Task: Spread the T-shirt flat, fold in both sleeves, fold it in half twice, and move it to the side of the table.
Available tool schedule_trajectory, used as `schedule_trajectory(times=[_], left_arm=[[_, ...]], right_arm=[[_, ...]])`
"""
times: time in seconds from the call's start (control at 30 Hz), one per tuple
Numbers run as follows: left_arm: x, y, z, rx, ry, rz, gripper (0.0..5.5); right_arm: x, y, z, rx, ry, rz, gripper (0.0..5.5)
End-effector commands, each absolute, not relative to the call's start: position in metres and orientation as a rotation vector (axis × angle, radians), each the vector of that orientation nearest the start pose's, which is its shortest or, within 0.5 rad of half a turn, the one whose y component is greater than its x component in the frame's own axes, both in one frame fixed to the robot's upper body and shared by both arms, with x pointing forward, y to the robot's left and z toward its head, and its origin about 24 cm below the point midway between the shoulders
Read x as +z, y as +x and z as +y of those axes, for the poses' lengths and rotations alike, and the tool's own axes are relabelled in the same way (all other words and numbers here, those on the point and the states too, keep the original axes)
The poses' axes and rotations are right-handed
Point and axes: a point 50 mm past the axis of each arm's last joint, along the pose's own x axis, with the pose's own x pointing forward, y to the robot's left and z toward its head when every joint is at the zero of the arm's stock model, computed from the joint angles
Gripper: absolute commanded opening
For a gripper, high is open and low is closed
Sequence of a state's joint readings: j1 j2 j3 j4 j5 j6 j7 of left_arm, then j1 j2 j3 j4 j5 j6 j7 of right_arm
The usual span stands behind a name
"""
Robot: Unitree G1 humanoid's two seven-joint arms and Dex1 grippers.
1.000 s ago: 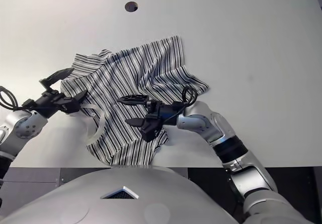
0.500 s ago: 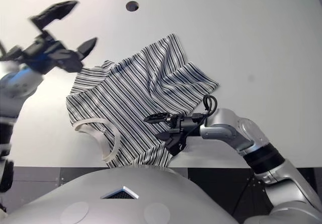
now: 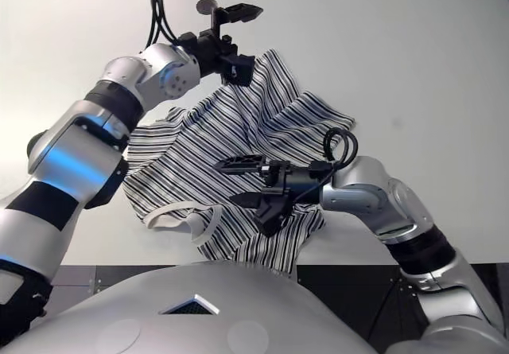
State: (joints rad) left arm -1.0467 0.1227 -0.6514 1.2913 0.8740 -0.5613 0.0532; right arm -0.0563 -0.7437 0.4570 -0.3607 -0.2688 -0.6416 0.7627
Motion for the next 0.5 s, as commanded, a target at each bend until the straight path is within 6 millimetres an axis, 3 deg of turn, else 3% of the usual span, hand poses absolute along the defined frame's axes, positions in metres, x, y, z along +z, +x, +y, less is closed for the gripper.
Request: schedule_trajectory(times=[0.03, 0.27, 0.4, 0.5], left_arm=[[0.055, 0.364, 0.039, -0.906, 1.581, -0.267, 4.56], [0.005, 0.346, 0.071, -0.977, 1.662, 0.036, 4.56], [-0.006, 0.342, 0.094, -0.957, 1.646, 0.116, 4.56], [-0.005, 0.346, 0.128, -0.854, 1.644, 0.196, 4.56]], right_arm=[[0.104, 0.161, -0.099, 1.508, -0.982, -0.648, 4.20], [0.108, 0.150, -0.099, 1.484, -0.854, -0.705, 4.20], [0.105, 0.150, -0.094, 1.468, -0.825, -0.722, 4.20], [0.103, 0.154, -0.090, 1.429, -0.813, -0.729, 4.20]])
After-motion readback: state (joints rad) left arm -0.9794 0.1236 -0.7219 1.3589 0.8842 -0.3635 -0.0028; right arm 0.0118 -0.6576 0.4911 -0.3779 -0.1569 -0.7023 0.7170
